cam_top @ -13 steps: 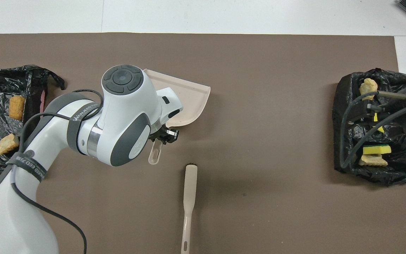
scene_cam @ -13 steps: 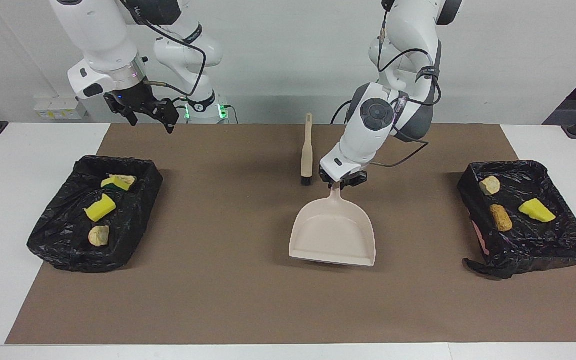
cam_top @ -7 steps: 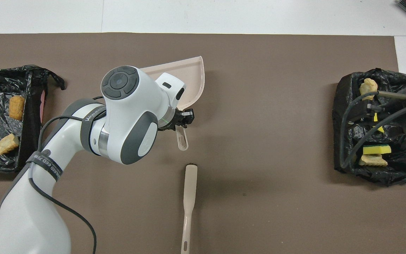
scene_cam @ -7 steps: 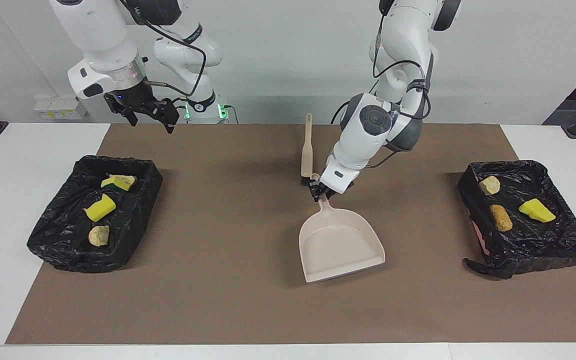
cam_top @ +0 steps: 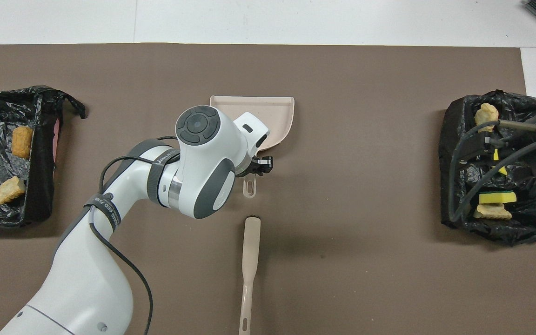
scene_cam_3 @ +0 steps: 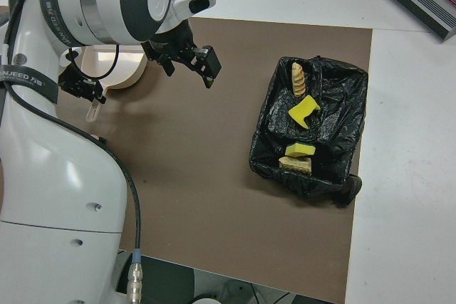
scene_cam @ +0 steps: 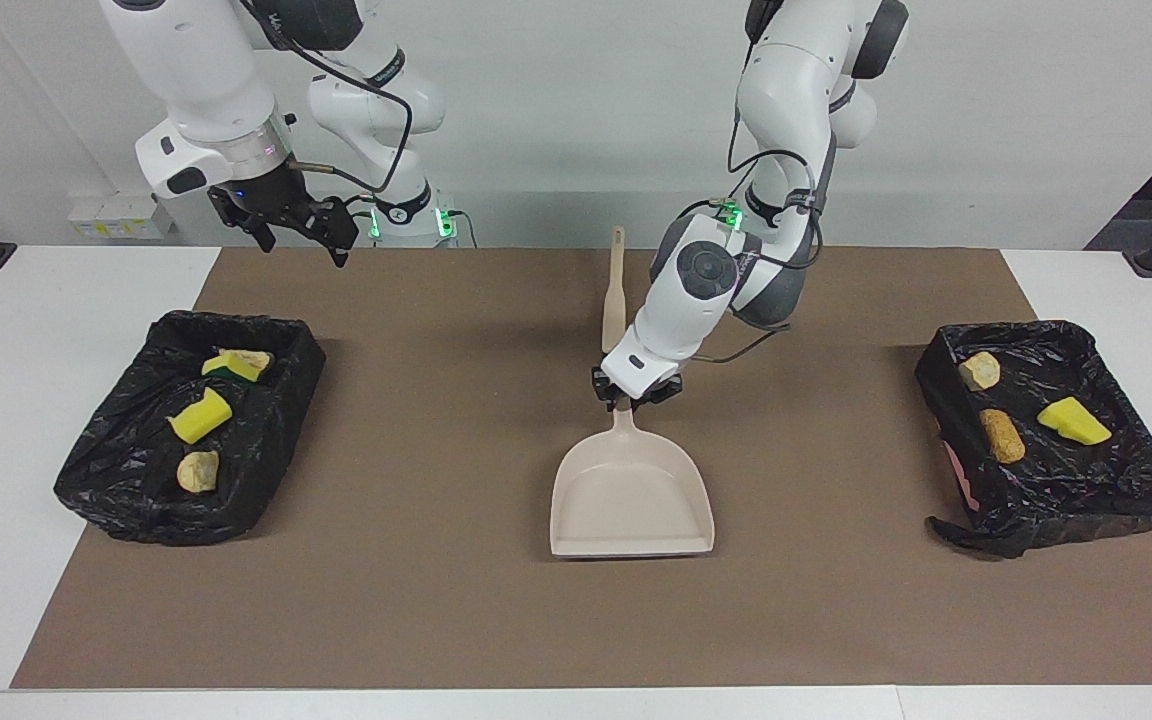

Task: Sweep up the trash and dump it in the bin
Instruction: 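Lower the dustpan onto the table center with the left gripper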

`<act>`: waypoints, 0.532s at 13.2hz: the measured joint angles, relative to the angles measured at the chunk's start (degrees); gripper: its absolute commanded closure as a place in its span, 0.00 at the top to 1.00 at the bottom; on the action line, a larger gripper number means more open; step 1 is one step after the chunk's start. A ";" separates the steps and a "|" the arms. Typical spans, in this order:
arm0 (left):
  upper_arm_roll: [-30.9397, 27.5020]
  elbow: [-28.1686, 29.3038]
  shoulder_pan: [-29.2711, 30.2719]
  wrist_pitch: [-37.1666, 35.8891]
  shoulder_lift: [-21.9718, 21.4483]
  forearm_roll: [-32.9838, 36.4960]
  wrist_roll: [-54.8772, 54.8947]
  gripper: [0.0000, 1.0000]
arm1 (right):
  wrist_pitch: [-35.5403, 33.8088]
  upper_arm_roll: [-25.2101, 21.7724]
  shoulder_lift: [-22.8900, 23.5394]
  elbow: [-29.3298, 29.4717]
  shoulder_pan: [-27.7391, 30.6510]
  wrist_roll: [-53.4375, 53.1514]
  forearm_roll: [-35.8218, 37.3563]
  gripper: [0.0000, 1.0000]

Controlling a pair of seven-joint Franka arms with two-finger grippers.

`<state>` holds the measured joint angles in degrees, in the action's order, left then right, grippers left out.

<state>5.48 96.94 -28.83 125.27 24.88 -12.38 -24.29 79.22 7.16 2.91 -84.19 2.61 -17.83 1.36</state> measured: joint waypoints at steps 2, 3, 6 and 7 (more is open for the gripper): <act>-1.07 -0.71 0.18 -0.03 -1.80 0.00 0.01 1.00 | 0.00 0.00 0.00 0.00 0.00 0.00 0.00 1.00; -1.48 -0.97 0.84 -0.03 -2.88 0.00 0.01 1.00 | 0.00 0.00 0.00 0.00 0.00 0.00 0.00 1.00; -2.05 -1.52 4.52 -0.60 -5.24 0.01 0.03 1.00 | 0.00 0.00 0.00 0.00 0.00 0.00 0.00 1.00; -2.21 -1.80 6.17 -2.47 -6.18 0.08 0.29 1.00 | 0.00 0.00 0.00 0.00 0.00 0.00 0.00 1.00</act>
<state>3.26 95.13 -22.65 122.80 18.70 -12.30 -24.00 79.22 7.16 2.91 -84.19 2.61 -17.83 1.36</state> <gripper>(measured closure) 0.000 0.000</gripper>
